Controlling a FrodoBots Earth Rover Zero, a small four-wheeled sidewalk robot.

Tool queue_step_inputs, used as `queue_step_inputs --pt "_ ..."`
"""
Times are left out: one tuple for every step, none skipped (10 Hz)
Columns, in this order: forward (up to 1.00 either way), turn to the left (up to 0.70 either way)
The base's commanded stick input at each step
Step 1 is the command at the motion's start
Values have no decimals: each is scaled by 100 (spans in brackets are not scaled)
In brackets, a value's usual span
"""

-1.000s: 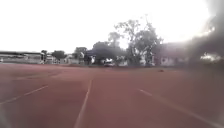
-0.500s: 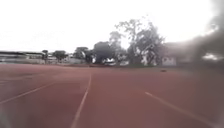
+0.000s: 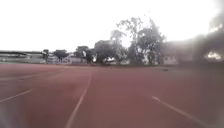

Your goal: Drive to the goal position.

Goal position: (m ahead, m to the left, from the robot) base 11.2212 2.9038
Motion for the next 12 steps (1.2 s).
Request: queue_step_inputs --pt "70 0" --pt "70 0" --pt "70 0" --pt "70 0" --pt "70 0" --pt "70 0" --pt "70 0" --pt "70 0" --pt "70 1" --pt "70 0" --pt "70 0" --pt "70 0"
